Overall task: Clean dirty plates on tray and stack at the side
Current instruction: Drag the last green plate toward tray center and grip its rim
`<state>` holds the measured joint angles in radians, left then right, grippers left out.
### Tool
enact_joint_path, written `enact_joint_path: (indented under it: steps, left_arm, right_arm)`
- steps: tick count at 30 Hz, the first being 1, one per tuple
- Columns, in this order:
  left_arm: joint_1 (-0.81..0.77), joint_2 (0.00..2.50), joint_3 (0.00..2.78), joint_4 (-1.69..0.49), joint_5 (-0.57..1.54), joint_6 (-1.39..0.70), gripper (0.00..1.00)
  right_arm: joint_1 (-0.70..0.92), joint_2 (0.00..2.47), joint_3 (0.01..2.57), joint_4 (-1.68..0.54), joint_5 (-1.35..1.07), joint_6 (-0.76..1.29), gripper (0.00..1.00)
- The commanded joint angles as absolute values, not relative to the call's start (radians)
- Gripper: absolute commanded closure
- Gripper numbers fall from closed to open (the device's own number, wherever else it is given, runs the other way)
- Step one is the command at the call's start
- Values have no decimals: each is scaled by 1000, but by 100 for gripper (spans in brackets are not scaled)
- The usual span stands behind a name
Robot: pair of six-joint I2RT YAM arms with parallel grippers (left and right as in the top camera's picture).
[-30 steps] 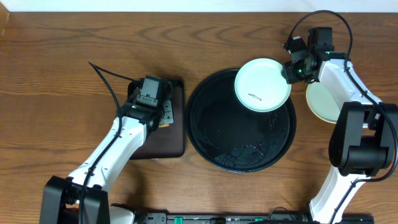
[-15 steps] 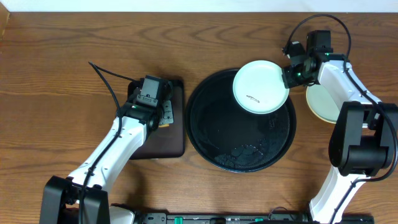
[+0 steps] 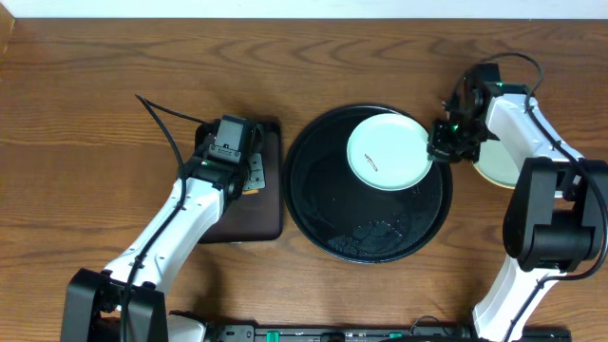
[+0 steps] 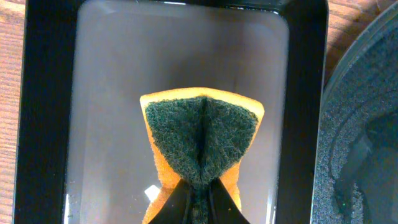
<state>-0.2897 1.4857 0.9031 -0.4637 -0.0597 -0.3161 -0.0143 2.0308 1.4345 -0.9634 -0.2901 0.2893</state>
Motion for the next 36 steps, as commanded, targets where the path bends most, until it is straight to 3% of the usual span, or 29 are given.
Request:
enact_joint_path:
  steps: [1, 6, 11, 18, 22, 24, 32, 36]
  left_arm:
    - [-286, 1496, 887, -462, -84, -307, 92]
    - [-286, 1496, 887, -462, -84, -307, 92]
    - [-286, 1496, 887, -465, -83, -307, 92]
    - [-286, 1496, 887, -468, -84, -307, 92]
    - [-286, 1496, 887, -467, -84, -307, 92]
    - [-286, 1496, 887, -466, -84, -307, 91]
    - [-286, 1496, 887, -465, -84, -307, 92]
    - [-286, 1496, 887, -465, -84, -307, 92]
  right_arm:
    - [34, 2001, 1386, -949, -362, 484, 99]
    - [109, 2001, 1315, -918, -371, 652, 99]
    - [161, 1996, 1309, -938, -371, 648, 98]
    - [148, 1933, 1360, -941, -368, 418, 83]
    - [141, 1888, 1367, -912, -311, 271, 64]
    - [142, 1887, 1367, -896, -238, 260, 60]
    - [148, 1934, 1290, -721, -111, 244, 77]
    - [153, 1942, 1268, -657, -148, 185, 79]
